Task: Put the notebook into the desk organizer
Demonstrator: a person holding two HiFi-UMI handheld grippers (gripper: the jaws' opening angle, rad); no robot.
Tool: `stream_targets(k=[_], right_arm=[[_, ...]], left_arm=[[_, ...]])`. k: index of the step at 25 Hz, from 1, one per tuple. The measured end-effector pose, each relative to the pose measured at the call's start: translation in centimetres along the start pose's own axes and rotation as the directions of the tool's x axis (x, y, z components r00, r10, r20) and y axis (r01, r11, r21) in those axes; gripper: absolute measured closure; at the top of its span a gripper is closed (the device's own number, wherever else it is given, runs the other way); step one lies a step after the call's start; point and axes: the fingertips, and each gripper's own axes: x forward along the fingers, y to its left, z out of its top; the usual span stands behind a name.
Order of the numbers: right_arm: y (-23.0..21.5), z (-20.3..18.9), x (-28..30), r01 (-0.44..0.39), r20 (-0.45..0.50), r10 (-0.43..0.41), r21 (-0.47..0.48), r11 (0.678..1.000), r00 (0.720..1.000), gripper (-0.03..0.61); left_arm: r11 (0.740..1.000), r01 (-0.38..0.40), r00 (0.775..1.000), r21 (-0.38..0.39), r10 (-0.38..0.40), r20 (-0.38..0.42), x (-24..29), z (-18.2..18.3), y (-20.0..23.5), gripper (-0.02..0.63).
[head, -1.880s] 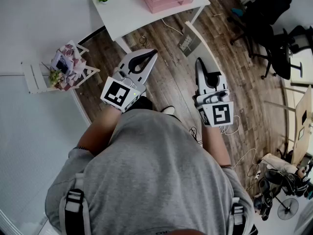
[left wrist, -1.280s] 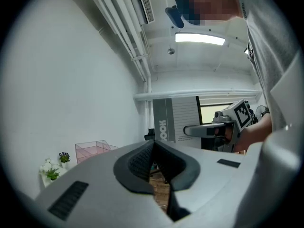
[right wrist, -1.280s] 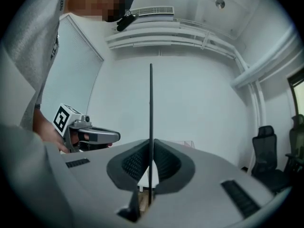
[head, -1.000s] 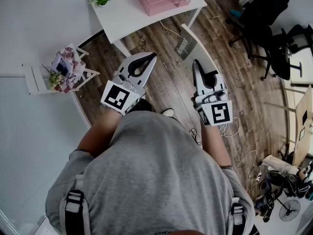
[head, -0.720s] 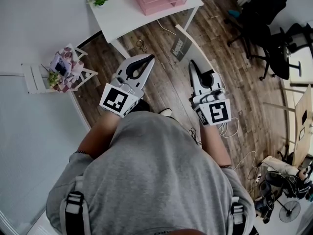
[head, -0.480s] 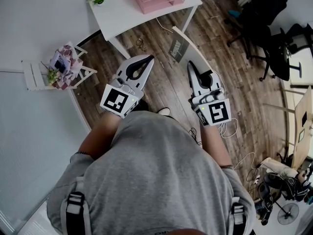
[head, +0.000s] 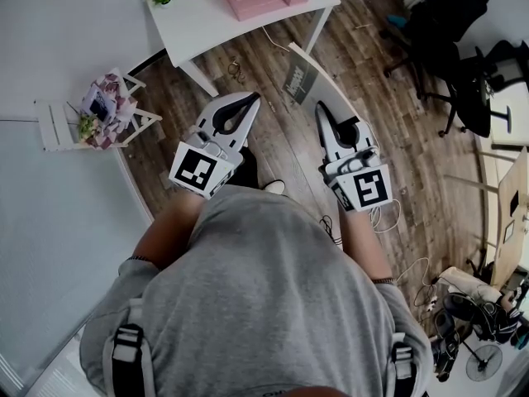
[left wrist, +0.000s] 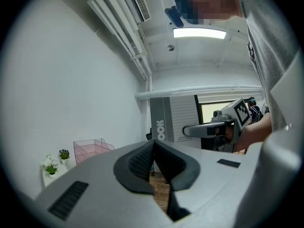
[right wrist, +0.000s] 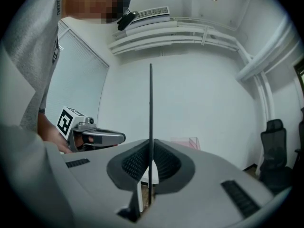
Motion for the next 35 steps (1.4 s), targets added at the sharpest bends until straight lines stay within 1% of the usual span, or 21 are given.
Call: stream_targets(k=[7,9,12,15,19,24,28,35], right_arm=[[-1.7,0.7,4.3,0.008,0.009,-0.008,-0.006,1.0,1.0,0.563],[-2.5,1.2,6.0,0.013,0.012,-0.013,-0.01,1.0,1.0,0.563],[-3.5,1.1,8.4,0.013,-0.011,-0.013,-0.021,1.0,1.0,0.563],[-4.2,2.0,11.1,0.027,0.001,-0.027,-0.015,1.0,1.0,0.563],[-5.1,2.2,14.3,0.042,-0.01,-0.042,-0.018,0.999,0.999,0.563],[-5.9,1.8,18.1,0.05,-0.039,-0.051,-0.025,0.998,0.998,0.563],[-6.7,1.8,20.8,0.083,-0.043,-0.084,-0.021,0.996,0.996,0.563],[-8.0,1.9,24.3,0.121,-0.046,-0.122,-0.027,0.992,0.991,0.563]], left_arm=[[1.0,0.002,1.0,0.0,-0.002,0.018,2.5,-0.1,4.3,0.594],[1.0,0.006,1.0,0.0,-0.006,0.023,3.5,0.1,5.8,0.594],[1.0,0.013,0.999,0.006,-0.014,0.044,4.9,0.7,8.4,0.594],[1.0,0.02,0.998,0.001,-0.02,0.056,6.1,1.1,11.0,0.594],[0.999,0.04,0.997,-0.001,-0.039,0.065,7.5,1.3,14.2,0.594],[0.998,0.058,0.998,-0.013,-0.058,0.029,8.9,0.2,18.3,0.594],[0.997,0.079,0.996,-0.012,-0.078,0.052,10.0,0.4,21.0,0.594],[0.995,0.096,0.995,-0.023,-0.095,0.039,11.5,-0.5,24.6,0.594]])
